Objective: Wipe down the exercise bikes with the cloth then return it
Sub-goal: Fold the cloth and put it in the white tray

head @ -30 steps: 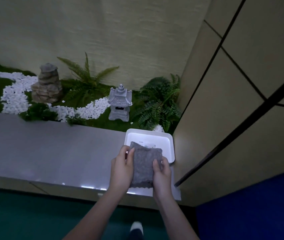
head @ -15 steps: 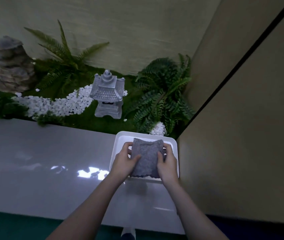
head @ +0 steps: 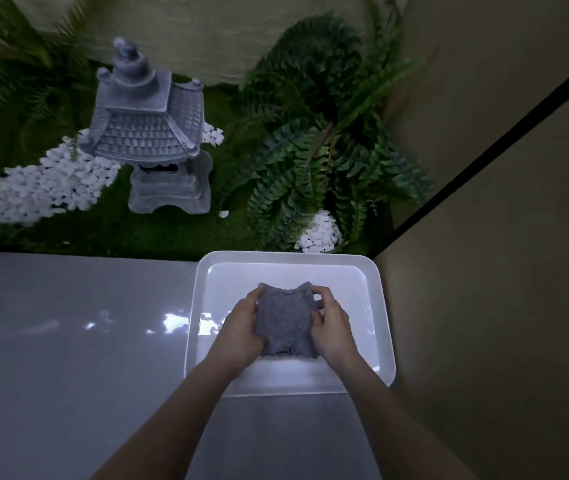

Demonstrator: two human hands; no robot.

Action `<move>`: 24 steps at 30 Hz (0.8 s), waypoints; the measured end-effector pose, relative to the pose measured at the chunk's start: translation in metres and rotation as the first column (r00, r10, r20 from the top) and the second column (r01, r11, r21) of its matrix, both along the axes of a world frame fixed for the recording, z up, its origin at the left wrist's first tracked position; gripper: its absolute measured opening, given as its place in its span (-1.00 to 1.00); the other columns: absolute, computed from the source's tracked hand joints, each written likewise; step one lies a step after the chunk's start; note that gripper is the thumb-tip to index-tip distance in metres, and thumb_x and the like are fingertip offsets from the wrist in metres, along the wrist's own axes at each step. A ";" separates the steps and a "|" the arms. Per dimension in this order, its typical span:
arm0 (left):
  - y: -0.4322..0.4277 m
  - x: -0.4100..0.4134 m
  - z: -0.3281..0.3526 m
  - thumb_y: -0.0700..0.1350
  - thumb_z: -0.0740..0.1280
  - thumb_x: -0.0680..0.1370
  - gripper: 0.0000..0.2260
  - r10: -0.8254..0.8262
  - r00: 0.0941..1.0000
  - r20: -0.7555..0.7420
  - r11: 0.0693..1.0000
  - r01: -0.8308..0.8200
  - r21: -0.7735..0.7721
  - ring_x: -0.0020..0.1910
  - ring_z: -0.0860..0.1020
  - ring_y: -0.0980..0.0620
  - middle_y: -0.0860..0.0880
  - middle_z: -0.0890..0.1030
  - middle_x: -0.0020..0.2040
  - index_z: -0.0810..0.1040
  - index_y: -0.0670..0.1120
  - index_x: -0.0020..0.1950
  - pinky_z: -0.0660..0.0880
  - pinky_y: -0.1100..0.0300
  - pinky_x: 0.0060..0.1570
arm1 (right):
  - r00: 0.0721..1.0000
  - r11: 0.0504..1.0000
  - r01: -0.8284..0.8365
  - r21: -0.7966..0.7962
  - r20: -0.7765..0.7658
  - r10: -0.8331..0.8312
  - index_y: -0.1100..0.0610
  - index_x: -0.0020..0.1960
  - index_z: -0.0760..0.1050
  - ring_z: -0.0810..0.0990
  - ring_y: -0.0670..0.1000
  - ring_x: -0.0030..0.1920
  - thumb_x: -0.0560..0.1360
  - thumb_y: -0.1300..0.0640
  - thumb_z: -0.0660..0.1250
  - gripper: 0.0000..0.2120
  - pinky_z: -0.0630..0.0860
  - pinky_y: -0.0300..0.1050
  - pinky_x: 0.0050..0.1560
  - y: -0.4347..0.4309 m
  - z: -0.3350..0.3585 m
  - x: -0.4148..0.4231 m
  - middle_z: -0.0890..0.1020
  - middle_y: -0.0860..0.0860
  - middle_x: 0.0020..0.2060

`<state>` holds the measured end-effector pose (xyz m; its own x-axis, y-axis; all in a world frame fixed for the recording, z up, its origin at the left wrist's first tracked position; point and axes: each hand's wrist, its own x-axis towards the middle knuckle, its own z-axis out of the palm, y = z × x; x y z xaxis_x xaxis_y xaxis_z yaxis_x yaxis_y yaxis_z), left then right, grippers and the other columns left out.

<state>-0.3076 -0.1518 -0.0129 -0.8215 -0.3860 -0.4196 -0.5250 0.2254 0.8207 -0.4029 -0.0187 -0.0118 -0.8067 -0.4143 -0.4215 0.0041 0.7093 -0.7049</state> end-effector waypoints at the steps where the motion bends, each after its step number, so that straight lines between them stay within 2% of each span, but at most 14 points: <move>1: 0.000 0.003 -0.007 -0.23 0.45 0.43 -0.37 -0.006 1.000 0.002 1.000 0.007 -0.020 -0.04 0.51 0.12 0.22 0.44 0.01 0.28 0.13 0.38 0.44 0.42 -0.18 | 1.000 1.000 -0.017 0.013 -0.011 0.017 0.03 0.32 0.35 0.53 0.09 0.13 0.60 0.26 0.15 -0.67 0.51 0.08 0.15 -0.001 -0.007 0.000 0.54 0.07 0.15; 2: 0.000 0.006 -0.013 -0.18 0.45 0.43 -0.37 -0.032 0.999 0.028 0.998 0.034 -0.057 0.02 0.50 0.06 0.14 0.44 0.07 0.26 0.08 0.41 0.47 0.37 -0.08 | 0.998 0.999 -0.036 0.041 -0.047 0.038 0.04 0.33 0.35 0.52 0.09 0.14 0.58 0.27 0.16 -0.65 0.50 0.06 0.14 -0.001 -0.012 0.001 0.53 0.07 0.15; 4: -0.002 0.012 -0.019 -0.09 0.45 0.44 -0.32 -0.140 0.980 0.142 0.946 0.174 -0.272 0.15 0.44 -0.05 -0.05 0.38 0.25 0.22 -0.03 0.48 0.48 0.14 0.11 | 0.976 0.989 -0.053 0.138 -0.202 0.080 0.08 0.34 0.36 0.49 0.11 0.16 0.54 0.30 0.18 -0.61 0.48 0.04 0.13 0.002 -0.019 0.006 0.50 0.08 0.16; 6: -0.007 0.016 -0.017 -0.02 0.48 0.40 -0.32 -0.239 0.956 0.169 0.792 0.292 -0.536 0.18 0.45 -0.15 -0.15 0.39 0.32 0.31 -0.11 0.45 0.48 0.02 0.11 | 0.899 0.975 -0.065 0.214 -0.412 0.150 0.15 0.33 0.40 0.46 0.13 0.21 0.48 0.33 0.26 -0.58 0.45 0.05 0.17 0.005 -0.019 0.011 0.49 0.11 0.21; 8: -0.009 0.012 -0.014 0.05 0.53 0.34 -0.32 -0.367 0.920 0.135 0.640 0.355 -0.681 0.20 0.51 -0.25 -0.20 0.46 0.34 0.44 -0.17 0.38 0.51 -0.05 0.09 | 0.749 0.940 -0.191 0.283 -0.577 0.326 0.18 0.31 0.44 0.48 0.16 0.26 0.44 0.26 0.35 -0.56 0.43 0.05 0.21 0.007 -0.018 0.011 0.51 0.13 0.25; 9: -0.009 0.010 -0.014 0.10 0.50 0.36 -0.29 -0.439 0.884 0.162 0.557 0.409 -0.723 0.30 0.46 -0.25 -0.19 0.41 0.41 0.40 -0.17 0.41 0.47 -0.08 0.19 | 0.668 0.880 -0.316 0.355 -0.575 0.472 0.18 0.36 0.42 0.44 0.15 0.34 0.46 0.18 0.36 -0.53 0.38 0.05 0.28 0.009 -0.020 0.010 0.48 0.13 0.32; 10: -0.010 0.008 -0.017 0.18 0.40 0.43 -0.25 -0.497 0.833 0.244 0.472 0.495 -0.730 0.45 0.28 -0.21 -0.15 0.24 0.51 0.25 -0.16 0.49 0.31 -0.09 0.36 | 0.602 0.787 -0.438 0.435 -0.508 0.616 0.17 0.44 0.32 0.32 0.11 0.45 0.50 0.08 0.32 -0.46 0.27 0.04 0.38 0.011 -0.021 0.007 0.39 0.12 0.42; 11: -0.012 0.007 -0.023 0.24 0.27 0.50 -0.21 -0.533 0.787 0.311 0.414 0.563 -0.715 0.54 0.03 -0.14 -0.09 0.01 0.57 0.04 -0.14 0.55 0.06 -0.05 0.48 | 0.565 0.690 -0.531 0.492 -0.401 0.721 0.16 0.52 0.16 0.13 0.06 0.53 0.55 -0.03 0.25 -0.38 0.09 0.03 0.47 0.013 -0.024 0.003 0.22 0.09 0.52; 12: -0.016 0.006 -0.029 0.29 0.17 0.52 -0.19 -0.536 0.762 0.363 0.416 0.612 -0.672 0.55 -0.15 -0.09 -0.04 -0.16 0.56 -0.13 -0.11 0.56 -0.14 -0.01 0.49 | 0.562 0.615 -0.585 0.529 -0.284 0.777 0.14 0.57 -0.02 -0.05 0.01 0.56 0.57 -0.14 0.17 -0.29 -0.08 0.03 0.51 0.016 -0.026 -0.003 0.03 0.04 0.57; 14: -0.021 0.005 -0.037 0.34 0.14 0.50 -0.14 -0.507 0.759 0.408 0.439 0.635 -0.636 0.53 -0.25 -0.09 0.00 -0.27 0.54 -0.25 -0.07 0.54 -0.28 -0.02 0.47 | 0.561 0.547 -0.608 0.575 -0.176 0.809 0.10 0.56 -0.23 -0.23 -0.05 0.55 0.55 -0.29 0.09 -0.18 -0.22 0.08 0.50 0.019 -0.030 -0.016 -0.18 -0.02 0.56; 19: -0.022 0.005 -0.034 0.44 0.11 0.44 -0.05 -0.493 0.718 0.491 0.388 0.687 -0.615 0.52 -0.31 -0.11 0.01 -0.34 0.53 -0.34 -0.05 0.52 -0.31 -0.08 0.45 | 0.510 0.432 -0.619 0.656 -0.083 0.856 0.10 0.55 -0.33 -0.31 -0.03 0.53 0.45 -0.39 0.14 -0.01 -0.26 0.17 0.49 0.015 -0.023 -0.029 -0.27 -0.02 0.55; 21: -0.026 0.008 -0.026 0.44 0.09 0.44 -0.06 -0.471 0.718 0.513 0.389 0.691 -0.609 0.51 -0.33 -0.07 0.00 -0.35 0.53 -0.35 -0.05 0.52 -0.32 -0.06 0.46 | 0.538 0.439 -0.606 0.663 -0.066 0.841 0.13 0.54 -0.34 -0.33 0.00 0.53 0.42 -0.38 0.21 0.05 -0.29 0.16 0.49 0.013 -0.012 -0.029 -0.29 0.01 0.54; 24: -0.035 0.013 -0.003 0.43 0.06 0.46 -0.10 -0.402 0.752 0.523 0.426 0.659 -0.620 0.51 -0.34 -0.05 -0.03 -0.35 0.53 -0.34 -0.04 0.52 -0.31 -0.04 0.45 | 0.614 0.535 -0.576 0.618 -0.104 0.782 0.10 0.55 -0.32 -0.32 0.01 0.53 0.45 -0.31 0.27 0.02 -0.32 0.11 0.49 0.009 0.017 -0.025 -0.27 0.02 0.55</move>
<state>-0.2946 -0.1871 -0.0163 -0.8830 -0.1739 -0.4359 -0.2242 0.9723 0.0664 -0.4282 -0.0093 0.0048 -0.4842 -0.7179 -0.5002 -0.7861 0.6080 -0.1115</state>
